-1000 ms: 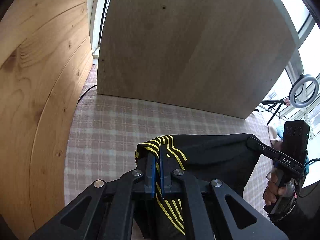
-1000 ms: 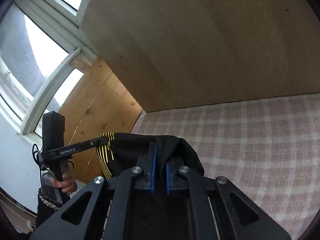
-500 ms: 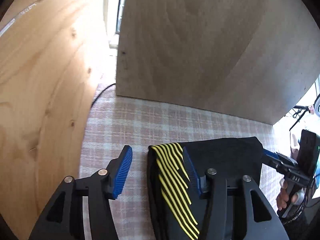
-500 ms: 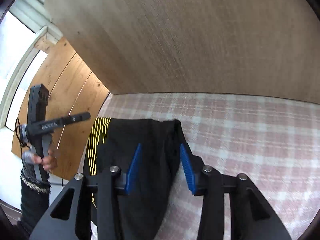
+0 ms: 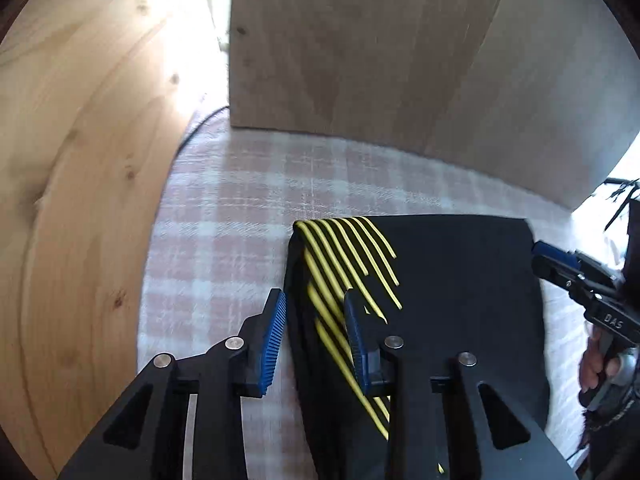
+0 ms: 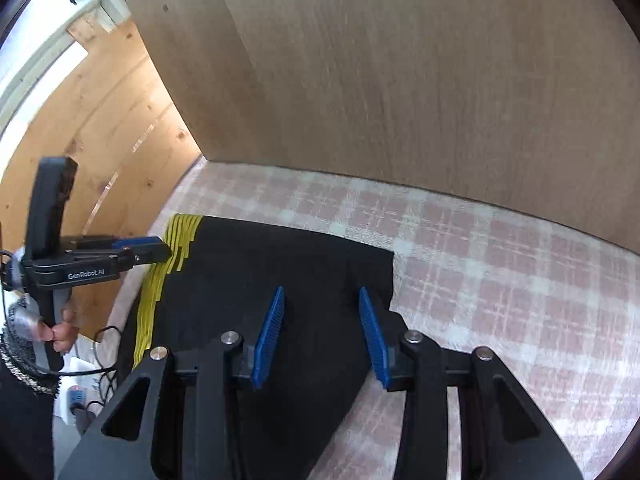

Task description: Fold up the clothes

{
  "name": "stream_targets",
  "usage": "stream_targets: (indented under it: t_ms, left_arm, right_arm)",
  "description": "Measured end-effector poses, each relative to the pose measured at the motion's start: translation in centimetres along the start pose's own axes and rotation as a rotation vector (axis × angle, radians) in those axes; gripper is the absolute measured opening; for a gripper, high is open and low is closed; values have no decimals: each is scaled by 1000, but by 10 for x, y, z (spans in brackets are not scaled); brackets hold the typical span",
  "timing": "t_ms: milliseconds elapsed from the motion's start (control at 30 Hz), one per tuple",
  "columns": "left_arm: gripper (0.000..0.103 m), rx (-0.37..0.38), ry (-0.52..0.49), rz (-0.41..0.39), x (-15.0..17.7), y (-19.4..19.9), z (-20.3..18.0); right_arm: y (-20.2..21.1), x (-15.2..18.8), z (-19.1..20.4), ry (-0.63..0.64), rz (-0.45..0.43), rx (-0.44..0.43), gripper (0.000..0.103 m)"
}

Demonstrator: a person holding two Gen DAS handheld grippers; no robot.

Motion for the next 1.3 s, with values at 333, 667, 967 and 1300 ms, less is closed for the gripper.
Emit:
stream_targets:
  t_ms: [333, 667, 967, 1300]
  left_arm:
    - [53, 16, 31, 124, 64, -7, -2]
    - [11, 55, 1, 110, 55, -33, -18]
    - [18, -17, 33, 112, 23, -28, 16]
    - [31, 77, -97, -5, 60, 24, -28]
  right_arm:
    - [27, 87, 2, -115, 121, -114, 41]
    - [10, 105, 20, -165, 152, -232, 39]
    - [5, 102, 36, -297, 127, -296, 15]
    - [53, 86, 68, 15, 0, -136, 16]
Point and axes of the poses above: each gripper's, at about its wrist camera, not at the fingertips, and y roughly against the way its jaws point, z to its left, x to its underside, the point moved 8 cm from there along -y, roughly the way its jaws point, and after that the axes turned 1 degree about z, right-handed, at the moved point
